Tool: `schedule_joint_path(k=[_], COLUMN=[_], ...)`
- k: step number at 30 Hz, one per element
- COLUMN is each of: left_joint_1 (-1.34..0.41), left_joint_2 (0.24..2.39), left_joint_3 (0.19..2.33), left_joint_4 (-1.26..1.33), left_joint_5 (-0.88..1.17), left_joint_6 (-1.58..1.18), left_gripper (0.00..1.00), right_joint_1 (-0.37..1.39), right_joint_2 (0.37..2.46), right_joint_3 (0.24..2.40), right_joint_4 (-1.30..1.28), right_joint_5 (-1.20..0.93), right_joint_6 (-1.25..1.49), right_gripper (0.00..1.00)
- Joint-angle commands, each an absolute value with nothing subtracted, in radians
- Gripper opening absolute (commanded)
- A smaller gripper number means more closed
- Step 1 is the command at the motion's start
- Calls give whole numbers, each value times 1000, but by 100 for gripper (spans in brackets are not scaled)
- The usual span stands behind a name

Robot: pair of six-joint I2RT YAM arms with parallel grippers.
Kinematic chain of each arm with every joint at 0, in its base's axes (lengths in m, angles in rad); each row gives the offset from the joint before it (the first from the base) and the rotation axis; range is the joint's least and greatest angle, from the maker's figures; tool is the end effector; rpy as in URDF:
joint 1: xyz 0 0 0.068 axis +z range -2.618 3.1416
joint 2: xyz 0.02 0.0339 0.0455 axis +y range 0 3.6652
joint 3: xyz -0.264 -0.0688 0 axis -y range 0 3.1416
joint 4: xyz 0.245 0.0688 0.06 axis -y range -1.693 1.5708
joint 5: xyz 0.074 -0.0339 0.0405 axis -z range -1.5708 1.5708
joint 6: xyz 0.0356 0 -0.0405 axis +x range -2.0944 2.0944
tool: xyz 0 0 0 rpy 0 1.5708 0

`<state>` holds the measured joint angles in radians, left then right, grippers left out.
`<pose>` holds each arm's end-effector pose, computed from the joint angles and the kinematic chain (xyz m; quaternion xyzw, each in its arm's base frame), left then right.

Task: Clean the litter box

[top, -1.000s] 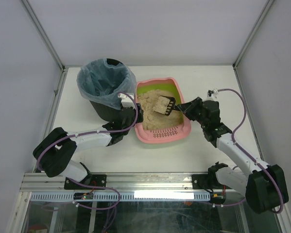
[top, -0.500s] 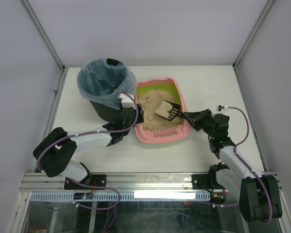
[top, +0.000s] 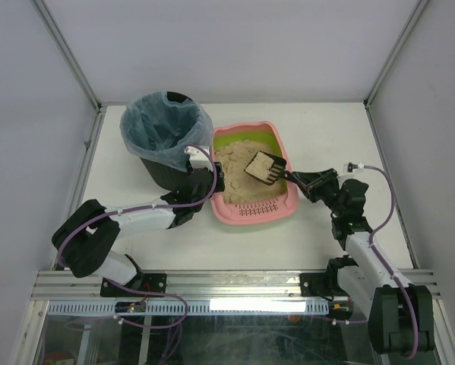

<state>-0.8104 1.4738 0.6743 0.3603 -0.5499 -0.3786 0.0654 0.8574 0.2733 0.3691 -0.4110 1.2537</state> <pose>0.2221 -0.2065 0.1980 0.0319 0.8248 -0.0991 0.5558 0.1876 0.0265 0.2053 0.3208 0.7035 0.5018 0.3878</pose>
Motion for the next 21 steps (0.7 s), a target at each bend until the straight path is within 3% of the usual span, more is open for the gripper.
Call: schedule_joint_path(k=[1, 5, 8, 11, 15, 18, 21], left_joint_1=[-812, -812, -814, -814, -814, -815, -815], left_joint_2=[1459, 1469, 1475, 1482, 1494, 1502, 1497], left_joint_3=[679, 689, 691, 698, 707, 715, 713], left_joint_4=[408, 405, 405, 403, 404, 400, 396], left_joint_5=[-553, -535, -542, -542, -536, -536, -543], left_joint_6=[-373, -377, -377, -374, -375, -370, -367], left_gripper=[57, 58, 58, 58, 58, 57, 57], right_joint_1=[65, 51, 100, 59, 93, 54, 96], right_joint_2=[909, 896, 948, 875, 948, 889, 975], right_joint_3=[334, 290, 358, 320, 407, 350, 409], right_joint_4=[511, 542, 557, 498, 499, 472, 526], right_joint_5=[-518, -452, -530, -422, -538, -421, -536], right_joint_6=[1258, 1320, 1260, 1302, 1222, 1284, 1235], right_gripper=[0, 0, 0, 0, 0, 0, 0])
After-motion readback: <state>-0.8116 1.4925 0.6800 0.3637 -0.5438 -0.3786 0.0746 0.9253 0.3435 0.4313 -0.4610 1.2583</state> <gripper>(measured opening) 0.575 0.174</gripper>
